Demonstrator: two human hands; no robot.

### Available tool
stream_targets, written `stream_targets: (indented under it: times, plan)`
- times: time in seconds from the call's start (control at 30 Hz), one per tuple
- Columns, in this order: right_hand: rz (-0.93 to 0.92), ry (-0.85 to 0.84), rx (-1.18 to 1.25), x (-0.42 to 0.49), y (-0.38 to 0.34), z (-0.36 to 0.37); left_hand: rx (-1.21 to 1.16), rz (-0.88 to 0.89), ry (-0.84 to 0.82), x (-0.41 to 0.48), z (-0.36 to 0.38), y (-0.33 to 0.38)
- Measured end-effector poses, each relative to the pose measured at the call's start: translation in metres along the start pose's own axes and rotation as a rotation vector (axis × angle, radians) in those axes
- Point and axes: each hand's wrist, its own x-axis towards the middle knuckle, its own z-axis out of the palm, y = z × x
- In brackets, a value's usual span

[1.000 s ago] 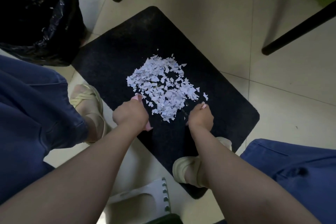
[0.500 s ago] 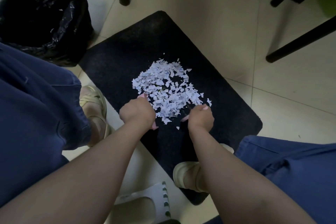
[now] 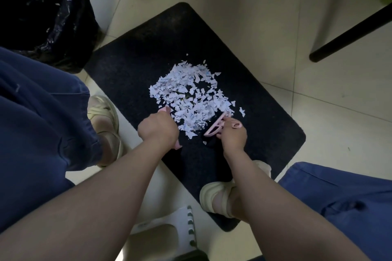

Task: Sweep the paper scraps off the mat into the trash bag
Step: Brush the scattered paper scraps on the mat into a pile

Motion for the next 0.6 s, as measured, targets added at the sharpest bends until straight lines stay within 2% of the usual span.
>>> stream_targets:
  times: [0.13, 0.2, 0.27, 0.37, 0.47, 0.6]
  plan:
    - [0.113, 0.244, -0.255, -0.003, 0.014, -0.022, 0.000, 0.005, 0.014, 0.002, 0.002, 0.003]
    - [0.206, 0.207, -0.334, -0.004, 0.023, -0.025, 0.004, 0.010, 0.024, 0.002, 0.002, 0.002]
    - [0.205, 0.100, -0.409, -0.006, 0.025, -0.016, 0.001, 0.007, 0.026, 0.001, 0.002, 0.000]
    - [0.044, -0.029, -0.371, -0.016, 0.007, 0.007, -0.010, -0.003, 0.005, -0.001, 0.001, -0.001]
    - [-0.027, -0.096, -0.159, -0.015, 0.000, 0.024, -0.008, -0.012, -0.004, -0.004, 0.000, -0.004]
    - [0.026, 0.063, -0.007, -0.008, -0.008, 0.020, -0.009, -0.007, 0.024, -0.006, -0.003, -0.013]
